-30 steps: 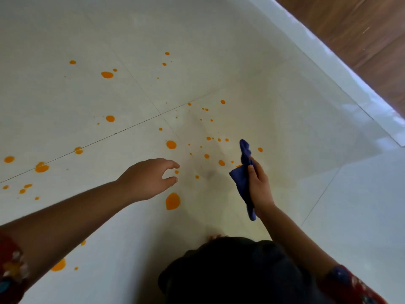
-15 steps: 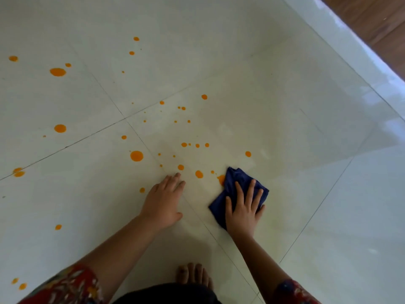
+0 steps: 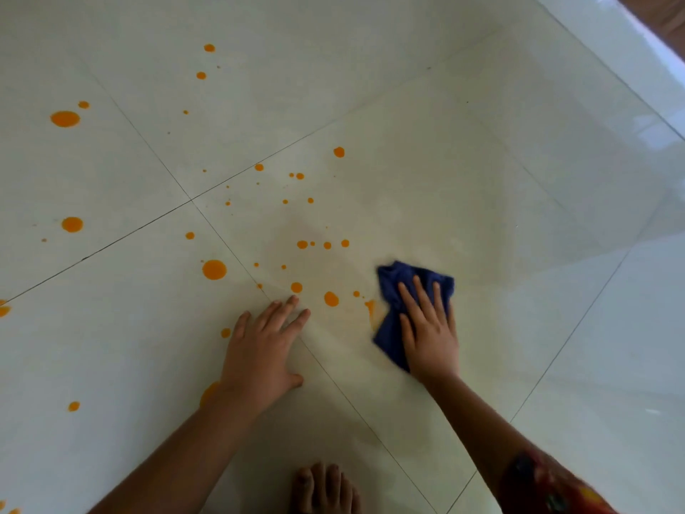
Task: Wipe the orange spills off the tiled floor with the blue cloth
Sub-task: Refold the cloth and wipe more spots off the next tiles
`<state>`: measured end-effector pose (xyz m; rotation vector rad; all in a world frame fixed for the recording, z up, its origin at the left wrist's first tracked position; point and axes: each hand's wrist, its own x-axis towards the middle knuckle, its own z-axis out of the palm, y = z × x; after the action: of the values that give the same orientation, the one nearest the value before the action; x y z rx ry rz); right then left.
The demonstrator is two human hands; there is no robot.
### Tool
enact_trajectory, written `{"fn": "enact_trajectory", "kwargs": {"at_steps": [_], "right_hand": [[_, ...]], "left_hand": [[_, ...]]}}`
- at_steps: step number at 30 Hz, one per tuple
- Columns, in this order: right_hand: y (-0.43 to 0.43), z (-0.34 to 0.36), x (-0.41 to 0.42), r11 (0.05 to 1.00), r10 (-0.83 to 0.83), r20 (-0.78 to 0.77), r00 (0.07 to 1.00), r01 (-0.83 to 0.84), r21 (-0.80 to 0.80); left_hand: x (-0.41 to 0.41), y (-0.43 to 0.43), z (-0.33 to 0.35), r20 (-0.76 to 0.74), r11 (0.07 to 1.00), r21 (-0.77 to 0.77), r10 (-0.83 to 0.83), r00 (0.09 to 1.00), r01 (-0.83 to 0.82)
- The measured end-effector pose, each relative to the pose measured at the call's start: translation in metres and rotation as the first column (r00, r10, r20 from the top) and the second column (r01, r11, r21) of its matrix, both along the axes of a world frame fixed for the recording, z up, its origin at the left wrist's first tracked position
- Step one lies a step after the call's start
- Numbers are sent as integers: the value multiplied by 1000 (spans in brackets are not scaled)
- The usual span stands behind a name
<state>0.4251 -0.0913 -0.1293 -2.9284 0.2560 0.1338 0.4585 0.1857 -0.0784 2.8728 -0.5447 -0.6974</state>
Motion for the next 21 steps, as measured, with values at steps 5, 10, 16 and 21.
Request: {"fn": "enact_trajectory", "kwargs": {"at_steps": [5, 10, 16, 21], "right_hand": [[-20, -4, 53, 931, -366, 24, 930, 366, 9], [56, -9, 40, 991, 131, 95, 987, -130, -21], [-5, -1, -46, 998, -36, 22, 999, 37, -55], [35, -5, 51, 965, -260, 38, 965, 261, -18]], "left_hand": [[-1, 0, 1, -1, 1000, -10, -6, 1000, 6], [-1, 2, 2, -3, 999, -50, 8, 1000, -8], [-1, 3, 0, -14, 998, -52, 23, 1000, -24], [-1, 3, -2, -10, 997, -72, 28, 1000, -28]]}}
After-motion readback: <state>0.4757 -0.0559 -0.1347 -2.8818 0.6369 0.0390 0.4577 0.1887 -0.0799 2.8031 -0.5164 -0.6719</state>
